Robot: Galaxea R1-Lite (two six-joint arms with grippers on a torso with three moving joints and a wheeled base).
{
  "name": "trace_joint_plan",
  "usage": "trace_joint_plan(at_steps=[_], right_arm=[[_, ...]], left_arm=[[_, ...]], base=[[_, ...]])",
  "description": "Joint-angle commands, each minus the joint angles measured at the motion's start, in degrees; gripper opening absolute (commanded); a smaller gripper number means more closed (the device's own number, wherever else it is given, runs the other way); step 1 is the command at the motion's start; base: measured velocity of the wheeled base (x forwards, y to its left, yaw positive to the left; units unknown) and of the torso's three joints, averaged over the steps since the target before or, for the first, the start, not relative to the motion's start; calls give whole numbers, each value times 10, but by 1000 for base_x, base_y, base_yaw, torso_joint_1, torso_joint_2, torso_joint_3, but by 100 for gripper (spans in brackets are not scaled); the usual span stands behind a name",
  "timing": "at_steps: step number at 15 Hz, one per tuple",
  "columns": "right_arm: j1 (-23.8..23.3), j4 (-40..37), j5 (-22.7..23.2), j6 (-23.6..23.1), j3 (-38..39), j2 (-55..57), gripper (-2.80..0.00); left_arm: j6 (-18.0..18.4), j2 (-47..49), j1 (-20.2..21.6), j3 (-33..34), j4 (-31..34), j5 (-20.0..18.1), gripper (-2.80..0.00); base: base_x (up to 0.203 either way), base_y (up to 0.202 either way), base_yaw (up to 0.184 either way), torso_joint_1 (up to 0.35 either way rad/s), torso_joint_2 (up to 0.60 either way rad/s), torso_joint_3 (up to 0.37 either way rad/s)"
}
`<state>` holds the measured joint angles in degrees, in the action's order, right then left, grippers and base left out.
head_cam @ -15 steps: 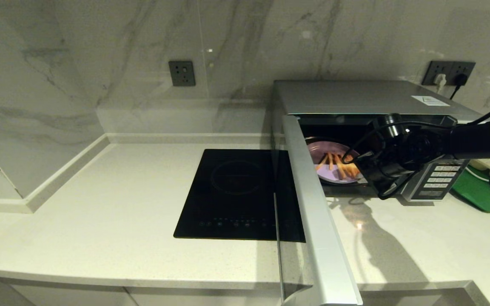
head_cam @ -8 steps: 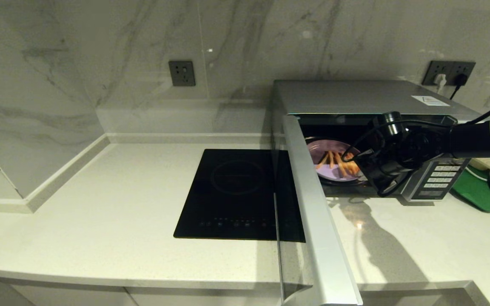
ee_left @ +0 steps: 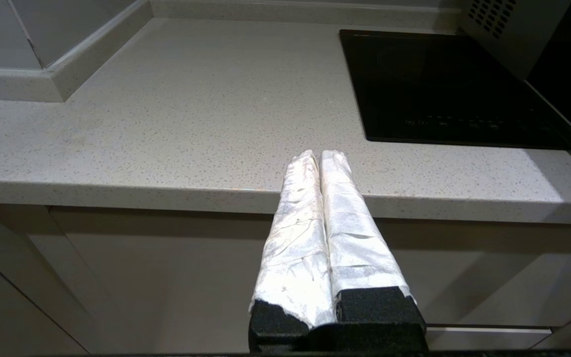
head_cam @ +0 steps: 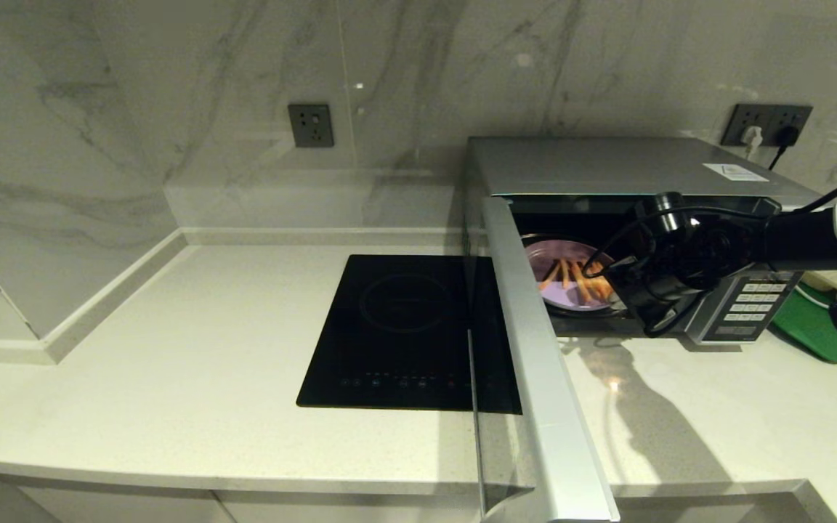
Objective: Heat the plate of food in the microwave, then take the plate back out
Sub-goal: Close the microwave oven
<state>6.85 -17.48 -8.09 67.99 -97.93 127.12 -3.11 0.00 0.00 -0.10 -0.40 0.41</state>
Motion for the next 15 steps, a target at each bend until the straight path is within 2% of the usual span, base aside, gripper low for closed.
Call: trace_joint_plan(at_steps=[1,11,12,15], right_arm=[[0,-1,-1,3,0,-4,-280],[0,-3,-1,0,3,-10,-280],[0,-3,0,0,3,-11,0],[0,-2,0,0,1,-10,0]], left_arm=[[-1,0,0,0,0,0,-280],[-1,0,0,0,0,0,-280],[-1,0,0,0,1,0,-280],[-1,0,0,0,1,0,-280]], base=[[0,0,0,0,0,0],[0,0,0,0,0,0],[0,0,0,0,0,0],[0,0,0,0,0,0]])
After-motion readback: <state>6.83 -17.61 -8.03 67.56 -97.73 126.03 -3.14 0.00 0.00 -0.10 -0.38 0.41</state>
